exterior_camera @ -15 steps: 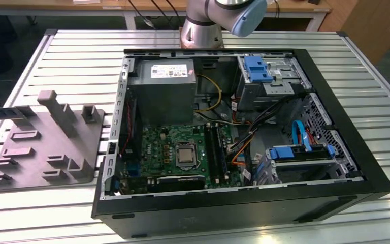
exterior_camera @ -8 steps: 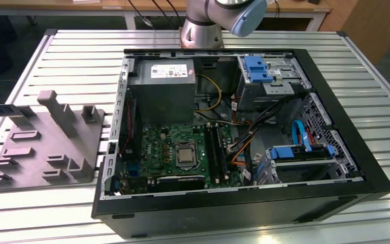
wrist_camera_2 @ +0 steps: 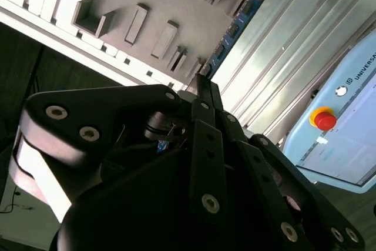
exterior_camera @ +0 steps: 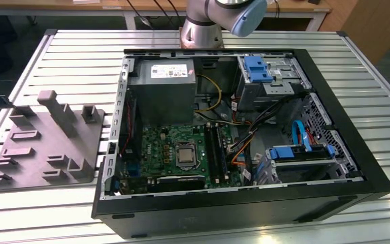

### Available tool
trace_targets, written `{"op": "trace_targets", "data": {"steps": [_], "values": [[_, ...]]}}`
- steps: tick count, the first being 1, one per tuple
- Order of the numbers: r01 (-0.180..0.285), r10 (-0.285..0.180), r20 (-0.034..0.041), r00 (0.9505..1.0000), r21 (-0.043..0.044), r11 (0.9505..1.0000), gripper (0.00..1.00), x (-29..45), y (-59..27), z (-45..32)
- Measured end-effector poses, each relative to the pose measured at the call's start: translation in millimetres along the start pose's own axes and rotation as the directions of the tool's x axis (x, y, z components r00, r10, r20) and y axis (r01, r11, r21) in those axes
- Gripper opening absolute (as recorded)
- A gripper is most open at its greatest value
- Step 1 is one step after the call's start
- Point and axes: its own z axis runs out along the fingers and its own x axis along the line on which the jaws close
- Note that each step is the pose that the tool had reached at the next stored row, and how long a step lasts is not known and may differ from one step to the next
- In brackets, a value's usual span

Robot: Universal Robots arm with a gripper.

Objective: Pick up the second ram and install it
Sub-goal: 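Pick up the second ram and move it above second insertion slot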

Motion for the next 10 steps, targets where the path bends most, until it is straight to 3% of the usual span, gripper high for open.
{"op": "trace_targets", "data": {"steps": [10], "values": [[0.000,0.000,-0.0001,1.0000,0.0000,1.0000,0.11,-0.6,-0.5,-21.9]]}}
